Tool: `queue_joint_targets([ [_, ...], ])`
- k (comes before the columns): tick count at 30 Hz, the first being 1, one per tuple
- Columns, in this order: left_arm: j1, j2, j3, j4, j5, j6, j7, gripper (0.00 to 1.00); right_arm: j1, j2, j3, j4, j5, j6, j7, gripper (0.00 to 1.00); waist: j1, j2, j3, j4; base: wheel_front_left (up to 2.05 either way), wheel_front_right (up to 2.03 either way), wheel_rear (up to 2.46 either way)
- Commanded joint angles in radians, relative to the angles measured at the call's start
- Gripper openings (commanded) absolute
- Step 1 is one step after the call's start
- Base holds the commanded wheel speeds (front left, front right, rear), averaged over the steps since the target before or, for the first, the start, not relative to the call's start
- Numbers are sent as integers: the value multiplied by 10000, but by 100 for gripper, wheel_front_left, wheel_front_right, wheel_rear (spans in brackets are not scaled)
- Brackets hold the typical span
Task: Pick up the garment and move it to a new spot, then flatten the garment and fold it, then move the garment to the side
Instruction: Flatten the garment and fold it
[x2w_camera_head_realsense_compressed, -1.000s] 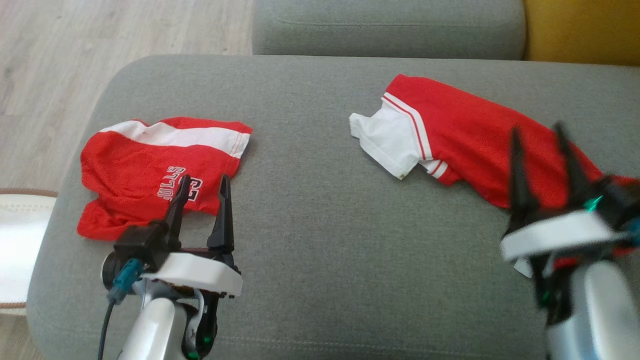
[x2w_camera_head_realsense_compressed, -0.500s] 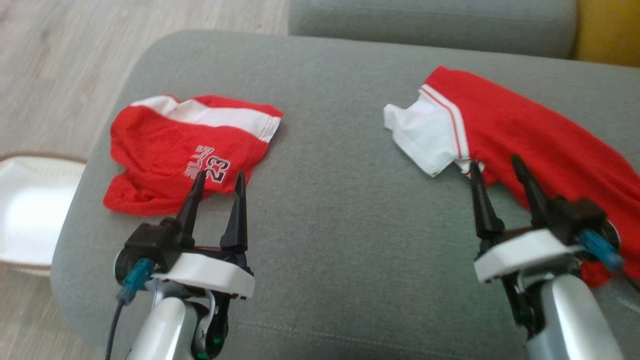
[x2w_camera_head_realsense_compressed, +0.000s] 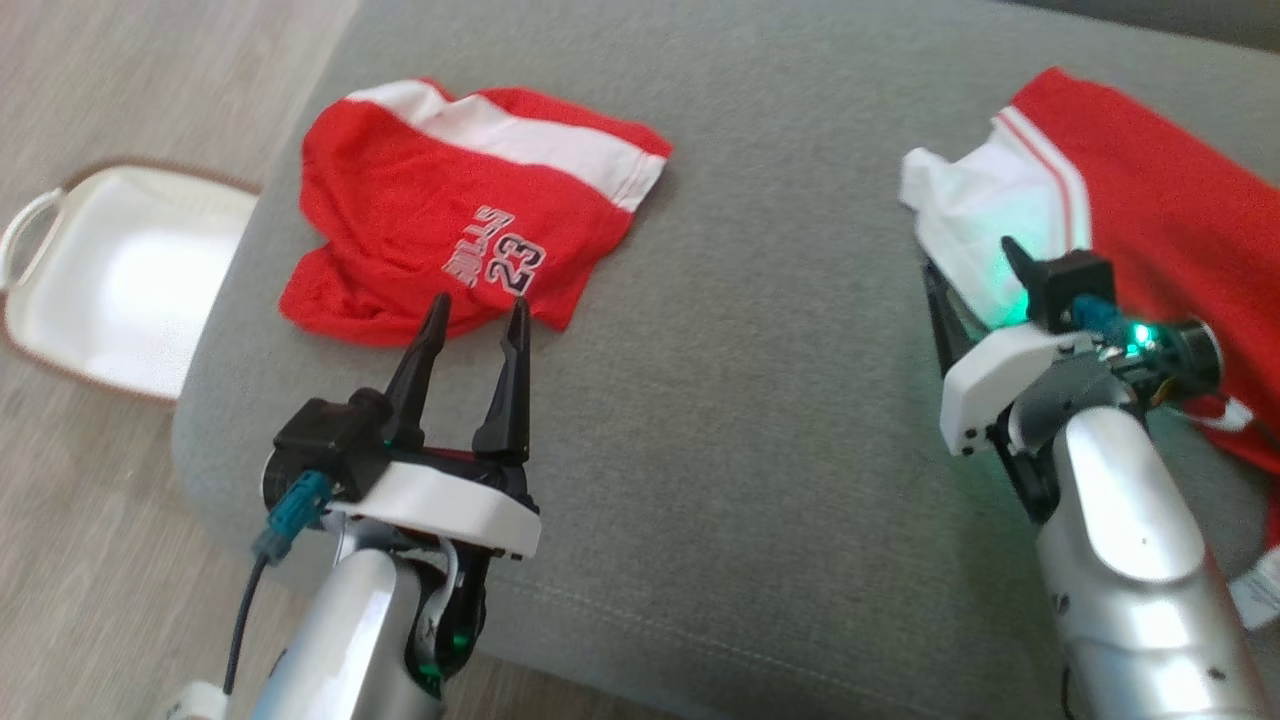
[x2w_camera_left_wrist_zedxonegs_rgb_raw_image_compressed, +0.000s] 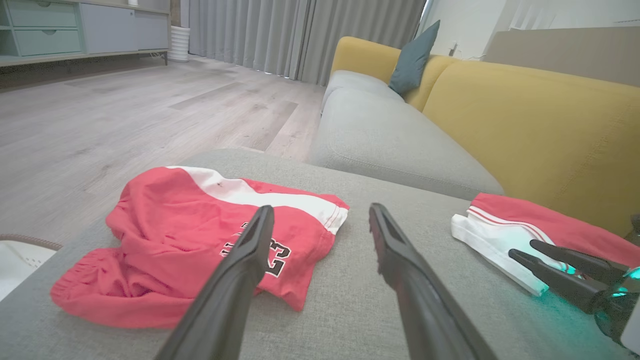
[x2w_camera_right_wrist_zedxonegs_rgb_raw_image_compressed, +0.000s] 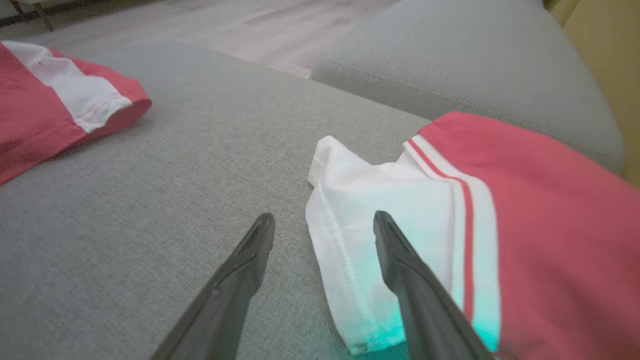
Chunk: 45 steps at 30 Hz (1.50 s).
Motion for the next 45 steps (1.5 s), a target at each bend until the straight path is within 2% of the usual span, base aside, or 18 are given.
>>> queue_joint_targets([
  [1,-410,32,234,-301,-68,20,-122,100,-499,21,59,17,-250,-6,66,100,0,0,323,337,0,0,0],
  [8,-575,32,181,-345,-210,75,-122,100,-1265,21,-782,1536,-1016,-6,284,100,0,0,617,569,0,0,0],
  [11,-625,32,181,-353,-237,83,-122,100,-1468,21,-995,2112,-740,-6,371,100,0,0,682,590,0,0,0],
  [12,-641,32,187,-346,-240,89,-122,100,-1537,21,-983,2279,-682,-6,388,56,0,0,691,581,0,0,0],
  [13,-659,32,190,-327,-240,96,-122,100,-1604,21,-929,2403,-603,-6,308,0,0,0,690,567,0,0,0],
  [17,-678,32,213,-215,-205,132,-122,100,-1721,21,-204,2880,334,-6,-108,0,0,0,468,417,0,0,0],
  [23,-550,32,284,-102,-91,171,-122,100,-1522,21,1932,2598,2393,-6,-757,0,0,0,-87,132,0,0,0],
  [27,-335,32,503,-66,41,272,-122,100,-1188,21,4129,1324,4122,-6,-924,0,0,0,-602,-147,0,0,0],
  [28,-202,32,635,-36,113,333,-122,100,-1071,21,5095,513,4625,-6,-944,0,0,0,-850,-267,0,0,0],
  [34,190,32,896,55,244,405,-122,100,-710,21,6993,-2151,6484,-6,-518,0,0,0,-1544,-440,0,0,0],
  [37,418,32,1019,15,292,457,-122,100,-579,-33,7239,-3302,7144,-6,-186,0,0,0,-1807,-482,0,0,0],
  [39,529,32,1064,-25,321,472,-122,100,-552,-264,7033,-3890,7388,-6,100,0,0,0,-1898,-488,0,0,0],
  [42,607,32,1061,-95,349,480,-122,100,-724,-865,6192,-4375,7467,-6,513,0,0,0,-1927,-476,0,0,0],
  [45,588,32,969,-184,349,456,-122,100,-1220,-1579,5175,-4298,7441,-6,910,0,0,0,-1805,-418,0,0,0],
])
